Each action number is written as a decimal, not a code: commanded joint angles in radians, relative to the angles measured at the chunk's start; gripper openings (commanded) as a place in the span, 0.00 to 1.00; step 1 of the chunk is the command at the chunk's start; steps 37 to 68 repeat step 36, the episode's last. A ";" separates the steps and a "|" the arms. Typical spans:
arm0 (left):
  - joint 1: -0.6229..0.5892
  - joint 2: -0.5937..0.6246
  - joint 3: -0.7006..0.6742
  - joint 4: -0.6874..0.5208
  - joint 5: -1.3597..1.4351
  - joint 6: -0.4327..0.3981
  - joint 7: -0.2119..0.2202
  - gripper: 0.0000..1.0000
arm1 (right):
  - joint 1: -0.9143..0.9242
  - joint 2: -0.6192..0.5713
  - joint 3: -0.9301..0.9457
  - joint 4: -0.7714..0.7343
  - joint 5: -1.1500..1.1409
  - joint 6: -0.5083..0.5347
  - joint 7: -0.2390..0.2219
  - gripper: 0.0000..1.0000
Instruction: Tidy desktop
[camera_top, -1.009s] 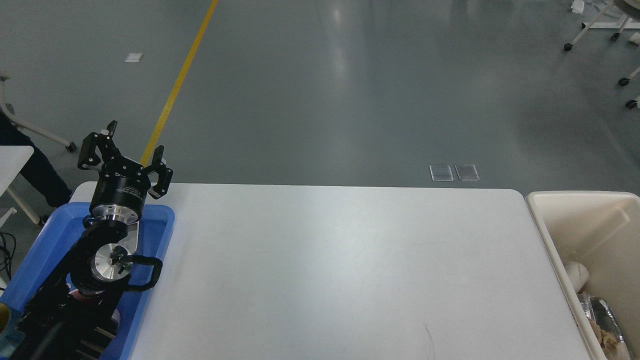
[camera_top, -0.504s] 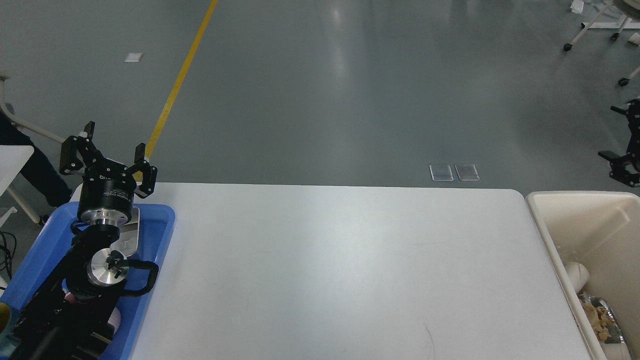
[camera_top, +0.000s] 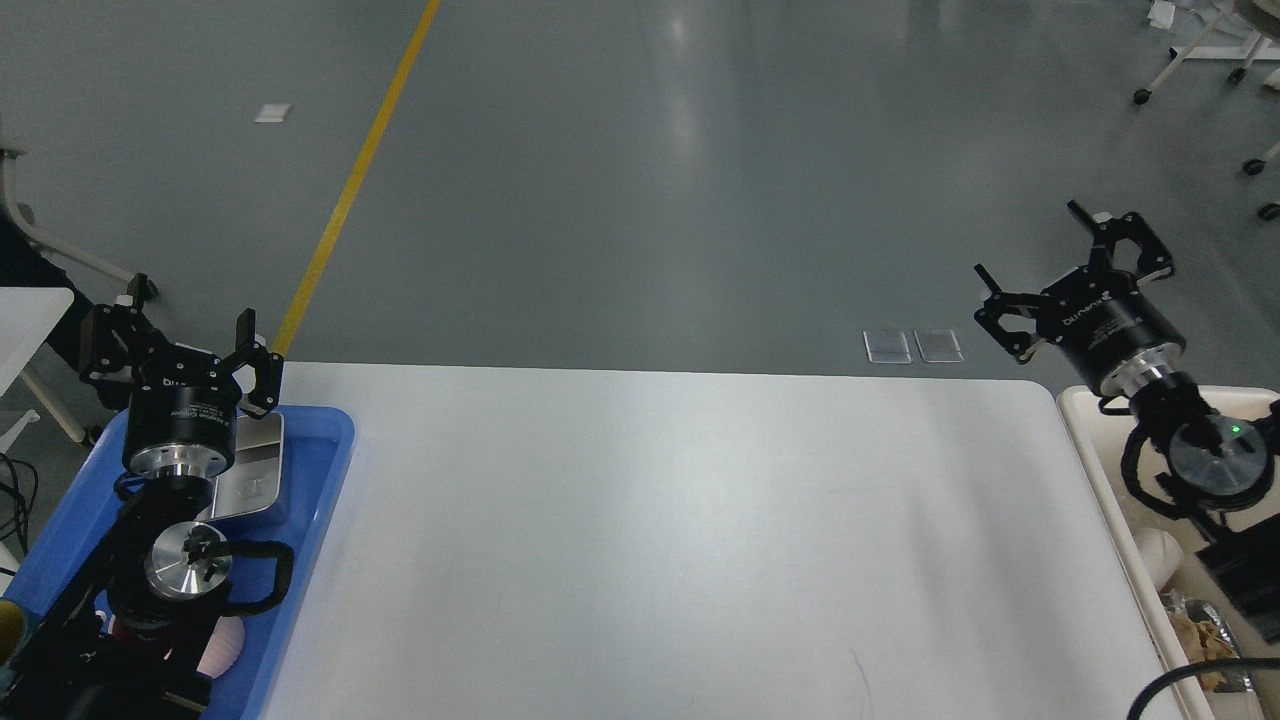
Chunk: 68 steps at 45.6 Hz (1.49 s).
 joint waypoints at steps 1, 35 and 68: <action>0.005 -0.001 0.003 -0.001 -0.005 -0.002 0.012 0.97 | -0.100 0.126 0.161 0.069 -0.009 -0.001 -0.003 1.00; 0.076 -0.014 0.029 -0.131 -0.122 -0.083 0.158 0.97 | -0.228 0.109 0.250 0.106 -0.015 0.006 0.008 1.00; 0.081 -0.017 0.039 -0.145 -0.122 -0.080 0.161 0.97 | -0.232 0.105 0.253 0.106 -0.015 0.006 0.008 1.00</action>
